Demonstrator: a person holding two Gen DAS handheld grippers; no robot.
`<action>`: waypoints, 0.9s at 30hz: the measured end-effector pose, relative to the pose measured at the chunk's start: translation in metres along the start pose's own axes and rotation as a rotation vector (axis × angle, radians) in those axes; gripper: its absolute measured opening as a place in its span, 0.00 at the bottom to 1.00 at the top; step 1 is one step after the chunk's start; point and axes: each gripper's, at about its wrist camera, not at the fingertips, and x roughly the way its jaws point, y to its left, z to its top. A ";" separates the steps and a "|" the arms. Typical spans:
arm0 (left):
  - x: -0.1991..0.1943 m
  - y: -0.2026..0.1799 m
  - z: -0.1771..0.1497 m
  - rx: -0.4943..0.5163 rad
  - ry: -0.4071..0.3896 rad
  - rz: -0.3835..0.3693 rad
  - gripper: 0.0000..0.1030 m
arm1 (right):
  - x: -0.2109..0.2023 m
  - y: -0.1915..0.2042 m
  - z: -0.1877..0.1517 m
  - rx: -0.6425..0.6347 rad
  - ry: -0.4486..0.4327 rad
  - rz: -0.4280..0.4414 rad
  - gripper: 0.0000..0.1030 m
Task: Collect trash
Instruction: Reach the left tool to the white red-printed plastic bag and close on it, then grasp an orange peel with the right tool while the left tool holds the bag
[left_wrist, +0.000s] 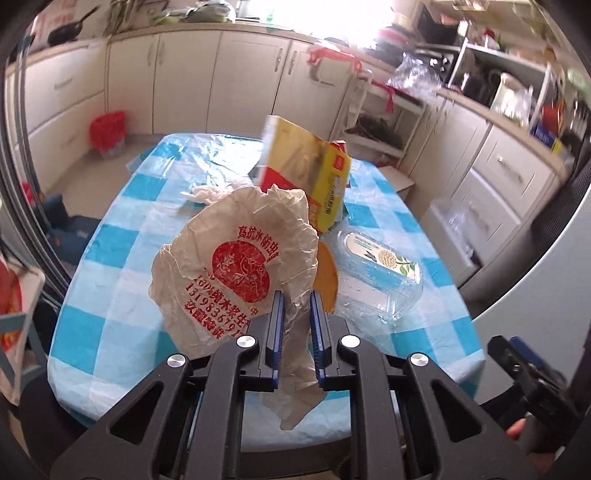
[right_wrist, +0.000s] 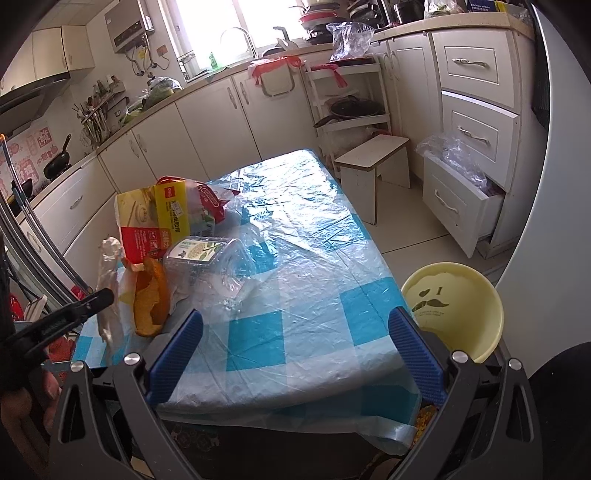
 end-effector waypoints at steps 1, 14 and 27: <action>-0.003 0.007 -0.001 -0.018 0.002 -0.005 0.12 | 0.001 0.001 0.000 -0.007 -0.001 -0.002 0.94; -0.016 0.049 -0.005 -0.103 -0.005 -0.041 0.12 | 0.009 0.058 -0.001 -0.153 0.036 0.208 0.94; -0.035 0.061 -0.007 -0.114 -0.043 -0.063 0.12 | 0.089 0.111 -0.004 -0.137 0.217 0.302 0.67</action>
